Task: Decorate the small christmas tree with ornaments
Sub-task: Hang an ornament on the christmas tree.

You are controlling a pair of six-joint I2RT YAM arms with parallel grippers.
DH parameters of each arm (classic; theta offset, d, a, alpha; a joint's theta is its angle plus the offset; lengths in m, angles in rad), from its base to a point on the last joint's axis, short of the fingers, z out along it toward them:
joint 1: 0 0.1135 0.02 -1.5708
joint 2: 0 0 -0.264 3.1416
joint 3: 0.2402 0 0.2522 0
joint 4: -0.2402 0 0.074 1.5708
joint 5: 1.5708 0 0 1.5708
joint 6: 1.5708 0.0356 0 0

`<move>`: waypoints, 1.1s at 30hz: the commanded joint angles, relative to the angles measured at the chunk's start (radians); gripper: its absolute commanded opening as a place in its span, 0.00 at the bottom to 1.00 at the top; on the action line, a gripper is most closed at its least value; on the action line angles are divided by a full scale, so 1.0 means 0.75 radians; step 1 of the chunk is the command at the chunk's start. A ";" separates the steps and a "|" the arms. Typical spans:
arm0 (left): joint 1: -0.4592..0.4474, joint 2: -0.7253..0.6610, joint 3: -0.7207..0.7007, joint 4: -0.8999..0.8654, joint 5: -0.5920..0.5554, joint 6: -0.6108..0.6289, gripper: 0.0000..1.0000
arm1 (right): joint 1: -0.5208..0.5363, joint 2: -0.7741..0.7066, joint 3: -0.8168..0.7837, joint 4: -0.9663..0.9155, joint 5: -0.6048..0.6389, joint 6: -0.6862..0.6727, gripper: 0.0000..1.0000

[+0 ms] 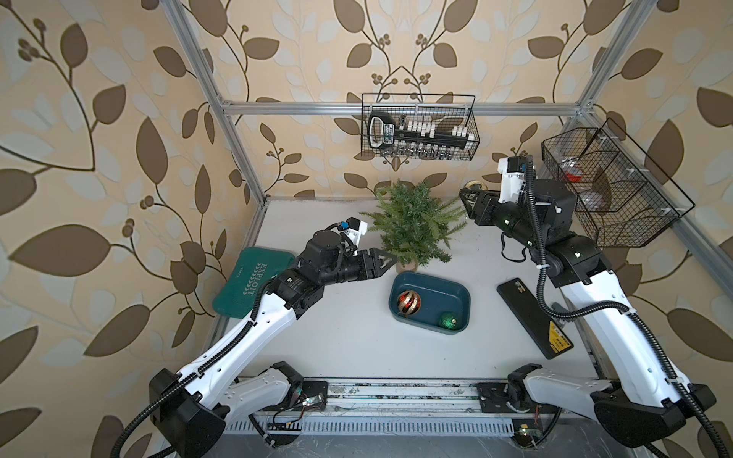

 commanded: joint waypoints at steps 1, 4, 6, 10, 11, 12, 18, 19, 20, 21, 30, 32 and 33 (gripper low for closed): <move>-0.009 -0.025 -0.011 0.037 -0.020 -0.007 0.63 | 0.006 0.014 0.008 0.015 -0.038 -0.027 0.52; -0.009 -0.029 -0.015 0.037 -0.023 -0.006 0.63 | 0.008 0.030 0.012 0.010 -0.077 -0.033 0.52; -0.009 -0.031 -0.017 0.035 -0.024 -0.007 0.63 | 0.007 0.038 0.018 -0.003 -0.087 -0.046 0.52; -0.009 -0.029 -0.017 0.037 -0.022 -0.008 0.63 | 0.008 0.056 0.026 -0.032 -0.112 -0.053 0.52; -0.009 -0.029 -0.016 0.037 -0.022 -0.010 0.63 | 0.011 0.054 0.020 -0.033 -0.112 -0.052 0.52; -0.010 -0.029 -0.017 0.037 -0.022 -0.010 0.63 | 0.010 0.045 0.011 -0.029 -0.111 -0.053 0.52; -0.010 -0.025 -0.013 0.037 -0.019 -0.007 0.62 | 0.010 -0.015 -0.013 -0.036 -0.133 -0.081 0.53; -0.009 -0.023 -0.013 0.037 -0.019 -0.008 0.62 | 0.009 -0.022 -0.017 -0.035 -0.148 -0.085 0.54; -0.009 -0.023 -0.015 0.037 -0.020 -0.007 0.62 | 0.009 -0.030 -0.025 -0.030 -0.173 -0.092 0.55; -0.010 -0.023 -0.016 0.037 -0.020 -0.010 0.62 | 0.010 -0.033 -0.029 -0.030 -0.190 -0.097 0.55; -0.009 -0.029 -0.019 0.035 -0.027 -0.009 0.62 | 0.019 -0.037 -0.076 -0.036 -0.309 -0.138 0.55; -0.010 -0.026 -0.020 0.035 -0.028 -0.010 0.62 | 0.020 -0.041 -0.087 -0.038 -0.312 -0.139 0.55; -0.009 -0.024 -0.021 0.036 -0.028 -0.009 0.62 | 0.022 -0.046 -0.094 -0.035 -0.309 -0.139 0.55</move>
